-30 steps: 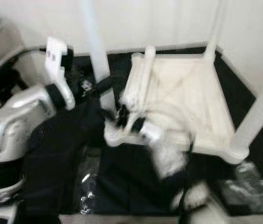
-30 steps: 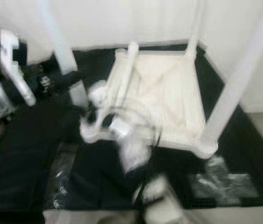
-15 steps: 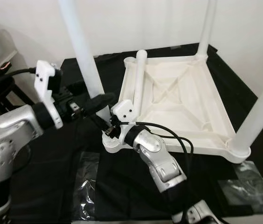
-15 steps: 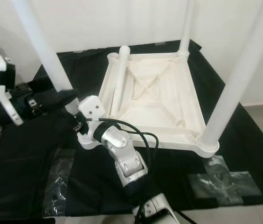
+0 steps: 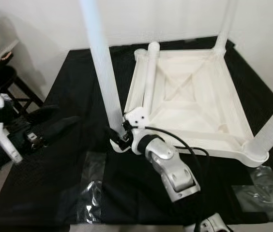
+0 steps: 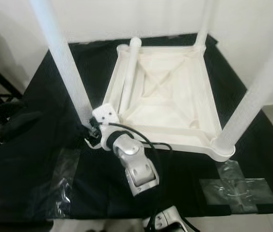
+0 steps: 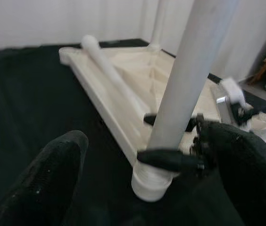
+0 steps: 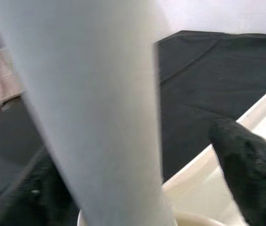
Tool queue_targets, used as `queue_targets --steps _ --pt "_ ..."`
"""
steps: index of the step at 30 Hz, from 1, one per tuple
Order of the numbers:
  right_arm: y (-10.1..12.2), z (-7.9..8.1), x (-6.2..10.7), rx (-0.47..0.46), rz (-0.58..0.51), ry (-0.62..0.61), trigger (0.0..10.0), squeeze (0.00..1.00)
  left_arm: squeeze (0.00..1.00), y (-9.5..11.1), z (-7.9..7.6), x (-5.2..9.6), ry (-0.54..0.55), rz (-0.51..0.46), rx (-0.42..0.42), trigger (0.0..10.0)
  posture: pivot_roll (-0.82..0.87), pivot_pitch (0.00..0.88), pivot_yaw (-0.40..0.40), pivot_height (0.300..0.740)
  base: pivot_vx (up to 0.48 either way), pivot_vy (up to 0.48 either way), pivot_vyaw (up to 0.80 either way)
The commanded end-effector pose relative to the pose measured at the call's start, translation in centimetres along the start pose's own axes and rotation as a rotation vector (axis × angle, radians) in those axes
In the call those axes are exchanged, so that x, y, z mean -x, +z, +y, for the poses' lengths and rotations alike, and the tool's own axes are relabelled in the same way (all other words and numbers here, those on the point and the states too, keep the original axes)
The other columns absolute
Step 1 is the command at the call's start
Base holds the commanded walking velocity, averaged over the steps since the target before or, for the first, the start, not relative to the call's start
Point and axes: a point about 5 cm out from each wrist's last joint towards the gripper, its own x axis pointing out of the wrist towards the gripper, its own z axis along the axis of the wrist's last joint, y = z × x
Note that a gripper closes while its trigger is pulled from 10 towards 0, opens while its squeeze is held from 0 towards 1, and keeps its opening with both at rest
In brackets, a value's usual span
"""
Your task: Building children table
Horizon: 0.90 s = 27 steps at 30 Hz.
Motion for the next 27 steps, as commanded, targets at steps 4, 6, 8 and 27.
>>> queue_targets --steps 4,6,8,27 --pt "2.7 1.6 0.1 -0.067 -0.136 0.197 10.0 1.0 0.0 -2.7 -1.7 -0.2 0.024 0.048 0.007 10.0 0.05 0.13 0.07 0.74 0.0 0.0 0.0" --pt "3.6 0.9 0.2 -0.035 -0.151 0.378 10.0 1.0 0.0 -3.9 -2.6 -0.7 0.007 0.068 0.013 10.0 0.05 0.129 0.07 0.74 0.0 0.0 0.0" --pt "3.5 0.5 0.4 0.003 -0.131 0.492 10.0 0.97 0.0 -4.6 -3.0 -1.0 -0.001 0.085 0.004 10.0 0.05 0.125 0.07 0.74 0.0 0.0 0.0" --pt "5.3 -6.0 -1.5 0.107 0.015 0.826 0.0 0.0 0.0 -11.4 -8.3 -3.1 -0.022 0.111 -0.009 0.0 0.09 0.095 0.051 0.74 0.0 0.0 0.0"
